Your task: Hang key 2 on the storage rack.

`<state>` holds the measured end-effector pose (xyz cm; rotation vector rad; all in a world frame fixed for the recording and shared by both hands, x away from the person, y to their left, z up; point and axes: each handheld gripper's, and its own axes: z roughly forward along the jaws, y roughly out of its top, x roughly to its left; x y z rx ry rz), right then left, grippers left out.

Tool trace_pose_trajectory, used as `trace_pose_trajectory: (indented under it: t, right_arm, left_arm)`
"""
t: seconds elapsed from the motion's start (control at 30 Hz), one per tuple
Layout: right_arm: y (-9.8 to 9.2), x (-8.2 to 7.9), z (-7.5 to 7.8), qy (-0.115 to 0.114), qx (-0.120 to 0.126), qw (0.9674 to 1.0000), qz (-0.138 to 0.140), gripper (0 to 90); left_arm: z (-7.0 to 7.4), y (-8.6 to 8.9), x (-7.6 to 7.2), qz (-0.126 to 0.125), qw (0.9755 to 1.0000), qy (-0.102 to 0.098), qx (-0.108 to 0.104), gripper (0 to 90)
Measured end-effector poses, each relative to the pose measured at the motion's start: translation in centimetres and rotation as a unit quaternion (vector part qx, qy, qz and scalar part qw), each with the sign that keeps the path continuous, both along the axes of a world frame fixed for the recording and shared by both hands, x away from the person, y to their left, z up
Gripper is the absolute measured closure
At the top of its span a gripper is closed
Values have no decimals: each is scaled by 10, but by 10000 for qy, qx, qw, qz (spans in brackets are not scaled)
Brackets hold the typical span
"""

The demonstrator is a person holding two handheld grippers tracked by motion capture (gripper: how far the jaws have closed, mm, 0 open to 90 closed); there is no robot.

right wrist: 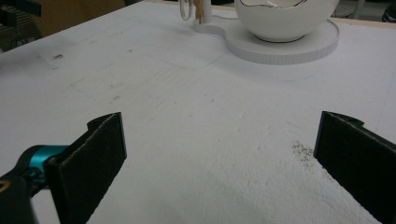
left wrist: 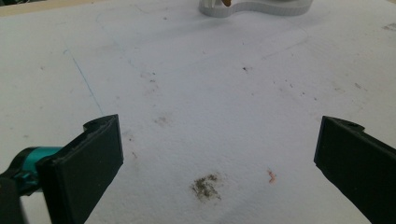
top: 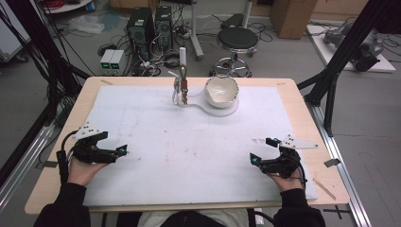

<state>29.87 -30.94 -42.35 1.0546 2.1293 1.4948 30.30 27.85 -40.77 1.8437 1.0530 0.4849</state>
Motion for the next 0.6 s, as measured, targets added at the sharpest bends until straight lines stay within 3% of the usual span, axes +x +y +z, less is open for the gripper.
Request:
trace_pose_trajectory:
  t: [0.23,0.4,0.6]
  right_arm:
    - [0,0,-1,5,-46,10000,3,15]
    - [-1,-1,-2,-6,-45,10000,-2,15]
    - [-2,-1,-1,-4,-12,10000,-23,15]
  left_arm:
    - [-10,-1,-13,-130,9996,106,227,17]
    - [-20,6,-24,-130,9995,199,192,16]
    - [-21,13,-31,-41,9998,139,160,17]
